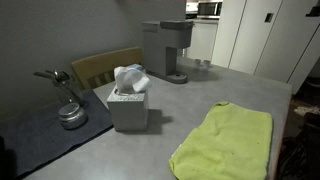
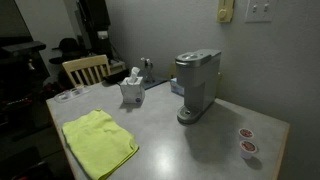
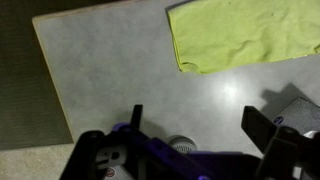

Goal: Fold the yellow towel from right to left

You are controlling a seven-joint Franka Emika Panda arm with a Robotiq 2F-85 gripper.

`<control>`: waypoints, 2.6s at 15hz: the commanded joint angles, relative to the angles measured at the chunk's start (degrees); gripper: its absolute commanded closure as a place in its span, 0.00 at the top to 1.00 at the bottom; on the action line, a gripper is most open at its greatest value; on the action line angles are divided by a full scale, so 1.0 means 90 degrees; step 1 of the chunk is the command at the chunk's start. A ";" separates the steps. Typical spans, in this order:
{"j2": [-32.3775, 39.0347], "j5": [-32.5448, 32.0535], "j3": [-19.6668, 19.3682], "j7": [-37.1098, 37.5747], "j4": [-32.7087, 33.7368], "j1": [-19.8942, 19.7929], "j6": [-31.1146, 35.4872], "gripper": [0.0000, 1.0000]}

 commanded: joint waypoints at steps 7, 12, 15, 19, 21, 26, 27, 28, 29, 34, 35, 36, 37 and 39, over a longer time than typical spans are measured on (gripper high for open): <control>0.0005 0.0004 0.0006 -0.0004 0.0017 -0.0009 -0.0018 1.00; 0.0044 0.0095 -0.0129 -0.0294 -0.0173 0.0008 0.0148 1.00; 0.0054 0.0165 -0.0201 -0.0512 -0.0511 0.0029 0.0394 1.00; 0.0252 0.0273 -0.0208 -0.0856 -0.1125 0.0155 0.1090 1.00; 0.0528 0.0362 -0.0171 -0.1014 -0.1340 0.0253 0.1422 1.00; 0.0661 0.0306 -0.0080 -0.0862 -0.1401 0.0279 0.1422 1.00; 0.0680 0.0307 -0.0081 -0.0868 -0.1401 0.0279 0.1425 1.00; 0.0677 0.0307 -0.0081 -0.0871 -0.1400 0.0279 0.1425 1.00; 0.0708 0.0263 -0.0051 -0.0766 -0.1421 0.0266 0.1470 1.00; 0.0961 0.0432 -0.0150 -0.0886 -0.1616 0.0264 0.1590 1.00; 0.1028 0.0495 -0.0185 -0.0927 -0.1649 0.0261 0.1595 1.00; 0.1100 0.0554 -0.0206 -0.0943 -0.1675 0.0256 0.1587 1.00; 0.1169 0.0632 -0.0223 -0.0957 -0.1698 0.0252 0.1597 1.00; 0.1337 0.0798 -0.0258 -0.0999 -0.1721 0.0251 0.1622 1.00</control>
